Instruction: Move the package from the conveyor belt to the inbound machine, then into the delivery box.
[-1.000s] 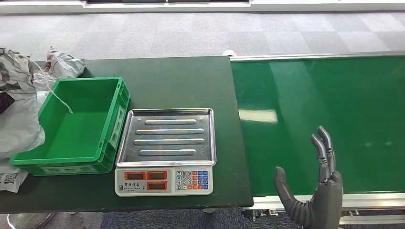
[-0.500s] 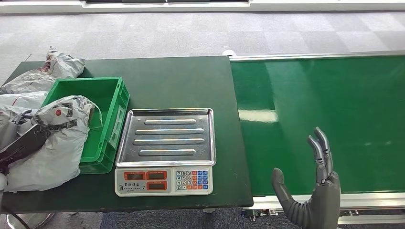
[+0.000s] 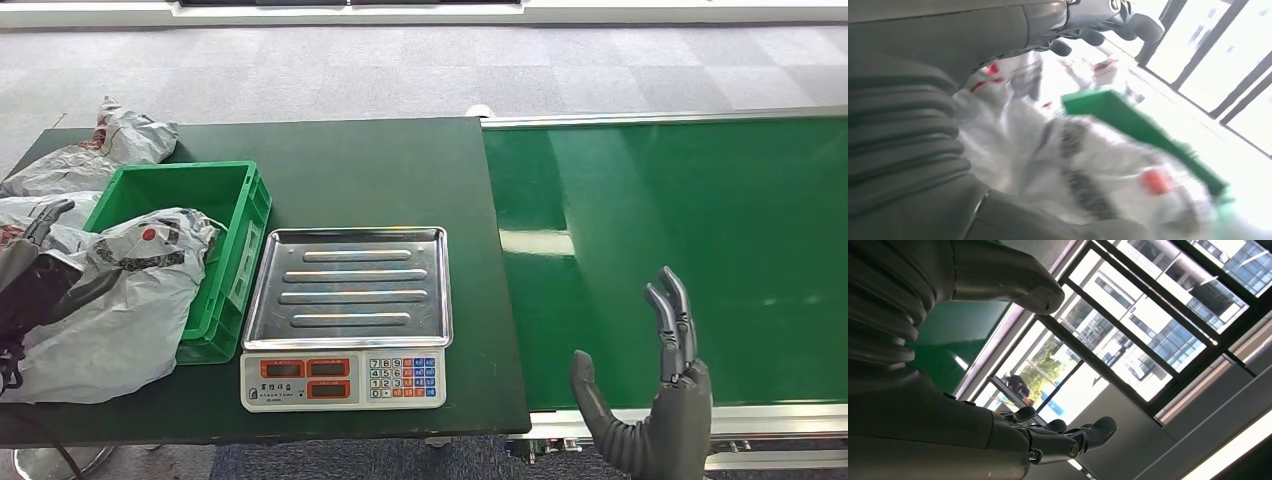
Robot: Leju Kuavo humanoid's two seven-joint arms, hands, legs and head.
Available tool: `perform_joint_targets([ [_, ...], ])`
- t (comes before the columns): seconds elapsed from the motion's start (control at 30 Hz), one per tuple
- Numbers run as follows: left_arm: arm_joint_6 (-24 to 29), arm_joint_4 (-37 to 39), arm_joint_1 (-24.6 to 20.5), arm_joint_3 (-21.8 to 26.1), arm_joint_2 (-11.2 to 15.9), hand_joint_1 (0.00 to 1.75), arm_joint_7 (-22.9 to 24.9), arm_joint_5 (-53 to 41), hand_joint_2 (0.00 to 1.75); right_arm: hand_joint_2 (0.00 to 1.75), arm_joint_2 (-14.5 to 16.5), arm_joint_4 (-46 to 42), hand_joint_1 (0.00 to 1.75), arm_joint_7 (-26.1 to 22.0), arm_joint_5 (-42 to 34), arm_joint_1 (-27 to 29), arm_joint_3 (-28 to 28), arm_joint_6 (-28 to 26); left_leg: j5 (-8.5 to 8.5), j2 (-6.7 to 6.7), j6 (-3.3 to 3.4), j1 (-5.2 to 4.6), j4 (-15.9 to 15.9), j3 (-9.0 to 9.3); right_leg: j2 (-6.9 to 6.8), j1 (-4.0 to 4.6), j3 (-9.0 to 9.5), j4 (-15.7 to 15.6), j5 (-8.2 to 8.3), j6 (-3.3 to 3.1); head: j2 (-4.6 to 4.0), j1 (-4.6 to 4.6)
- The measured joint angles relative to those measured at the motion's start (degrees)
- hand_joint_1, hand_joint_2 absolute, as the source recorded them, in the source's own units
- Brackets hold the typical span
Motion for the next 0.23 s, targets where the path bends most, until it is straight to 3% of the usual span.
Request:
perform_joint_targets([
  [0.23,17.27,-16.62,1.62,-0.04,-3.64,0.00,2.28,2.33,0.00,1.75,0.70,-0.02,0.00,0.89,2.14,0.98,0.00,-1.32,-0.02,-0.01,0.01,0.00,0.00,-0.03,0.00,0.00,0.00,0.00,-0.01,0.01,0.00,-0.01],
])
